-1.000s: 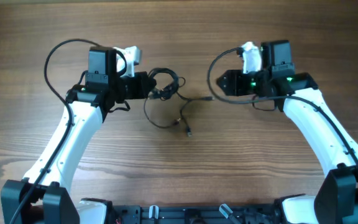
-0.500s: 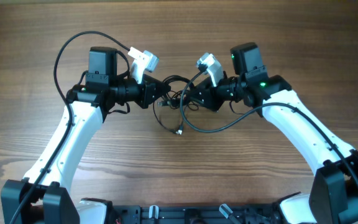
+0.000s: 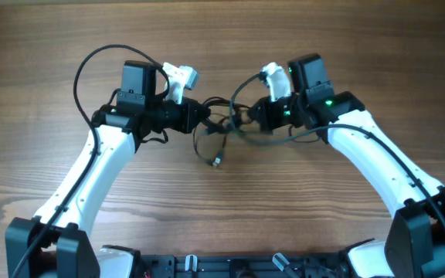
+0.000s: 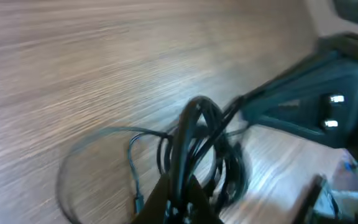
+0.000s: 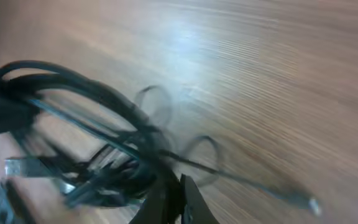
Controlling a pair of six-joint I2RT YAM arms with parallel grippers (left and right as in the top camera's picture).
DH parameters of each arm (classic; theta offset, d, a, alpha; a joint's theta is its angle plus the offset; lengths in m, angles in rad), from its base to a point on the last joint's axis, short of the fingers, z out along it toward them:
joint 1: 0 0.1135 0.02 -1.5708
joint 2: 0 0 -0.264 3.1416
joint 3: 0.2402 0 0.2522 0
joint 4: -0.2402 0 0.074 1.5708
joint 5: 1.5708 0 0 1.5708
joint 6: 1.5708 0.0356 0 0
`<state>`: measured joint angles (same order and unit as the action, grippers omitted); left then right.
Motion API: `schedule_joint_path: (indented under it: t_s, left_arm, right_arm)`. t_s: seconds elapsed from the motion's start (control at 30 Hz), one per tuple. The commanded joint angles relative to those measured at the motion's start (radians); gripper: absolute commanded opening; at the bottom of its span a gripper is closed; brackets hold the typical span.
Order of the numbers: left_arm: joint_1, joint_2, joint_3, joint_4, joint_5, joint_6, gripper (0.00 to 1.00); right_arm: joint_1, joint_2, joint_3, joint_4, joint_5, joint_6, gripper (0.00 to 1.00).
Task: Untangle cables
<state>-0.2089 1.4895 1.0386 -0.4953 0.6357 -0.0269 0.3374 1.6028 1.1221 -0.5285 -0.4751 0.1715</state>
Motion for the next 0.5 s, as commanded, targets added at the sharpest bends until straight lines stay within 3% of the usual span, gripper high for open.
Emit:
schedule_joint_path:
  t_s: [0.0,0.03,0.13,0.2,0.33,0.47]
  left_arm:
    - [0.048,-0.015,0.008,0.006,-0.225,-0.146,0.04]
    - [0.048,-0.015,0.008,0.006,-0.221,-0.145,0.04]
    - [0.048,-0.015,0.009,0.006,-0.214,-0.138,0.04]
    - [0.048,-0.015,0.008,0.009,-0.196,-0.127,0.04]
    - [0.048,-0.015,0.008,0.01,0.013,0.038,0.04]
    - [0.048,-0.014,0.008,0.006,0.053,0.095,0.04]
  right_arm:
    - [-0.142,0.017,-0.017,-0.049,0.316,0.184,0.05]
    - [-0.143,0.017,-0.017,-0.048,0.288,0.177,0.15]
    - [-0.136,0.017,-0.017,-0.044,0.21,0.105,0.25]
    - [-0.134,0.017,-0.018,-0.035,0.076,-0.026,0.43]
    - [-0.132,0.017,-0.017,-0.024,-0.234,-0.243,0.56]
    - [-0.131,0.017,-0.018,0.012,-0.213,-0.248,0.59]
